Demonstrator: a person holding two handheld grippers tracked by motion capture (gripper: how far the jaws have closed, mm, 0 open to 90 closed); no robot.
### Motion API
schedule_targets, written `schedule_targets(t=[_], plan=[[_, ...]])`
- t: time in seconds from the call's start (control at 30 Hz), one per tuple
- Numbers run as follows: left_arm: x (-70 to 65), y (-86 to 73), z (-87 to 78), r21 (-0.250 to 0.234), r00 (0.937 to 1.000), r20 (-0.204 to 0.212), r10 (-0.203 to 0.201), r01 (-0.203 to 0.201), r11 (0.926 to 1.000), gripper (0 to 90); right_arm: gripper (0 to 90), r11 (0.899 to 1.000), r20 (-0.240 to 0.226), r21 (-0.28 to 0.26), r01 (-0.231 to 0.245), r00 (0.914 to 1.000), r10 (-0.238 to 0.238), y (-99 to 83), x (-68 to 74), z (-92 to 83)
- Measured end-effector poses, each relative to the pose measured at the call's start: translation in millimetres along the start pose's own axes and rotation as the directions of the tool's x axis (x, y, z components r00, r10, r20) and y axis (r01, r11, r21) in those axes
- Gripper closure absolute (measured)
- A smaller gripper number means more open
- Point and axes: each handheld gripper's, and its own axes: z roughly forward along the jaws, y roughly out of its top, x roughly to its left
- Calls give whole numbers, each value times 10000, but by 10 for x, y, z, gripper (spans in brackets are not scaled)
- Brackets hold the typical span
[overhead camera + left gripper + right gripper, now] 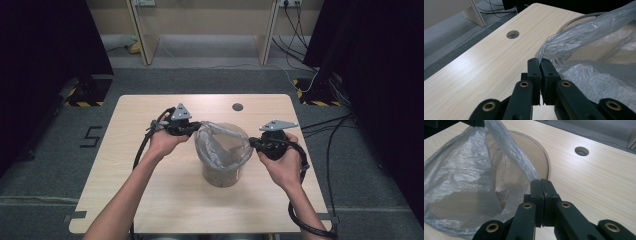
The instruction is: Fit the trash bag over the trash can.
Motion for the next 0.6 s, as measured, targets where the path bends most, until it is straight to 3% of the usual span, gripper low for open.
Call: schedule_targets(t=[0.27,0.47,0.6], plan=[[4,19,60,-32,10000,21,4,-3,10000,851,845,9994,272,-133,-328,9991,332,-90,-66,41],[-2,25,82,-50,10000,10,8,-8,10000,847,816,9995,273,92,-291,9992,288,-115,-70,41],[-6,42,90,-70,10000,-46,81,-82,9999,851,788,9997,262,-94,-215,9994,218,-72,-56,-36]])
